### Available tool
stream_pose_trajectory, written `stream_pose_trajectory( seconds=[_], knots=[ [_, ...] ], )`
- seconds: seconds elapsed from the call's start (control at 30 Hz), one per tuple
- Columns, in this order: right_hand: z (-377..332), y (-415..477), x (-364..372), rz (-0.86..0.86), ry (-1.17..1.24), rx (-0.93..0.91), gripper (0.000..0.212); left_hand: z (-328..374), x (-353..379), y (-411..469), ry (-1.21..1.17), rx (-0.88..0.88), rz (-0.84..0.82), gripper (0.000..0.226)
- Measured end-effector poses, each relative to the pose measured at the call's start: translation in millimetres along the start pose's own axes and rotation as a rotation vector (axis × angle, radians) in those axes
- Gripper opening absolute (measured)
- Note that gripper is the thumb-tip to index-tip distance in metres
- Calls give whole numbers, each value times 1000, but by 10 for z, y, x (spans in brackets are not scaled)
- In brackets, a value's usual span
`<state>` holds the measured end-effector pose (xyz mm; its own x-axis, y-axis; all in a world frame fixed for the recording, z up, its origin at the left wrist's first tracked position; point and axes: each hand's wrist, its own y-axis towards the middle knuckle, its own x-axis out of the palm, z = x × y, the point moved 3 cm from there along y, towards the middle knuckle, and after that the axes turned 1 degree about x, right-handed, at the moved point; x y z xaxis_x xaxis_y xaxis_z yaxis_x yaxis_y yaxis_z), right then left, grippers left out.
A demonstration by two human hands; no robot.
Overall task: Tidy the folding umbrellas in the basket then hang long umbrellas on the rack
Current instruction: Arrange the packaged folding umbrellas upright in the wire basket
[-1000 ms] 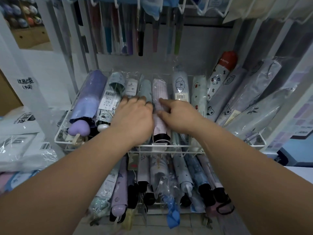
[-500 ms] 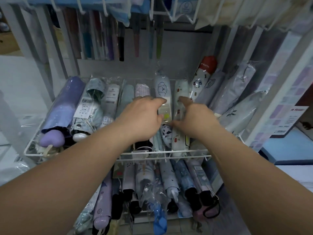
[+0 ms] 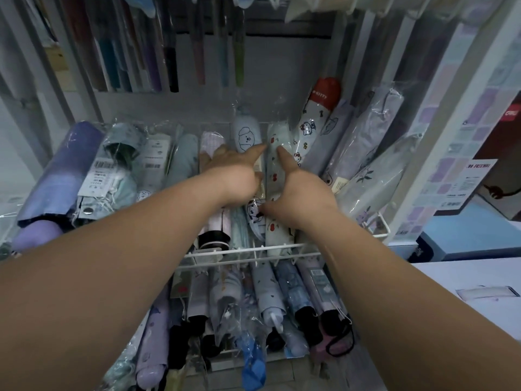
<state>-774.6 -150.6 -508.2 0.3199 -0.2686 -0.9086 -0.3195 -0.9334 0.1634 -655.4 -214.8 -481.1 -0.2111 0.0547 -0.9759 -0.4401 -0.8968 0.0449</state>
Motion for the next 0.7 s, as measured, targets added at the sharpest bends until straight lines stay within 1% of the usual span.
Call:
stream_pose_trajectory(
  seconds=[0.13,0.27,0.4,0.47,0.57,0.7],
  knots=[
    [-13,-13,-6,71,89,3,105,-58,-16,-4,-62,20,34,57],
    [-44,51,-184,116,188,-24,102,-91,-22,41,-77,28,52,55],
    [-20,127,-447,151,49,-36,100,-65,-12,103,-86,13,-10,55],
    [15,112,-471,137,8,-37,98,0,7,134,-27,19,-31,56],
    [65,68,-406,109,2,-44,95,91,23,180,16,7,4,54],
    [128,80,-352,106,63,-45,90,174,38,216,-67,0,62,46]
  ],
)
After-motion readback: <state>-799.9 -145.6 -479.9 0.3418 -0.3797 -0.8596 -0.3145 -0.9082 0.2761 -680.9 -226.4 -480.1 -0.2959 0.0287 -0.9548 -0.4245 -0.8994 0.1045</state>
